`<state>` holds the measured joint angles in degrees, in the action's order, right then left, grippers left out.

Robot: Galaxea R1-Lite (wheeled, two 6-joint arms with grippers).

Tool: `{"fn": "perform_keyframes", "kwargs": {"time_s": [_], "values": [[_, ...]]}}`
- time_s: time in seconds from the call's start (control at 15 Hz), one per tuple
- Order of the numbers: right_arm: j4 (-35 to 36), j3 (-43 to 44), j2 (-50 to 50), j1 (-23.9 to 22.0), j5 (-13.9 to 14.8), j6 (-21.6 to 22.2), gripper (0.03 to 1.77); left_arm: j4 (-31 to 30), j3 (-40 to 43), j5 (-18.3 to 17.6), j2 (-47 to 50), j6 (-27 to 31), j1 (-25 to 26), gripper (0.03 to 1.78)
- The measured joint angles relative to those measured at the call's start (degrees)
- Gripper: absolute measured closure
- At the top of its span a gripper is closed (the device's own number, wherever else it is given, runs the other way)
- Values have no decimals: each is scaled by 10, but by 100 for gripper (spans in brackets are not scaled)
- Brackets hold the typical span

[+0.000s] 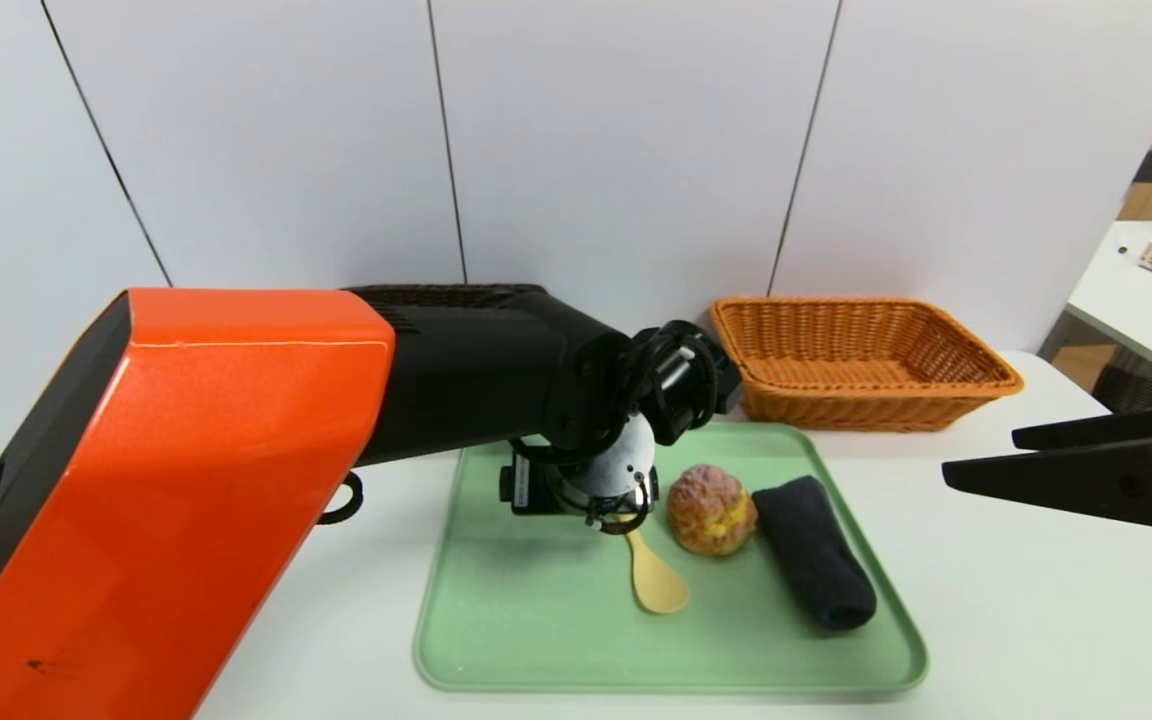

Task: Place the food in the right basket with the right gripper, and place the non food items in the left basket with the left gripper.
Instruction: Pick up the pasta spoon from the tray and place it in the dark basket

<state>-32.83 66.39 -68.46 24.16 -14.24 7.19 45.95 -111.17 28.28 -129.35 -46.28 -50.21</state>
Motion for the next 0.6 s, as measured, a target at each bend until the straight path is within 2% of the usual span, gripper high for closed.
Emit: {"fn": "perform_keyframes", "kwargs": {"time_s": [0.6], "values": [[1, 0, 0, 0, -4, 0, 10, -10, -1, -5, -8, -2, -15, 12]]}}
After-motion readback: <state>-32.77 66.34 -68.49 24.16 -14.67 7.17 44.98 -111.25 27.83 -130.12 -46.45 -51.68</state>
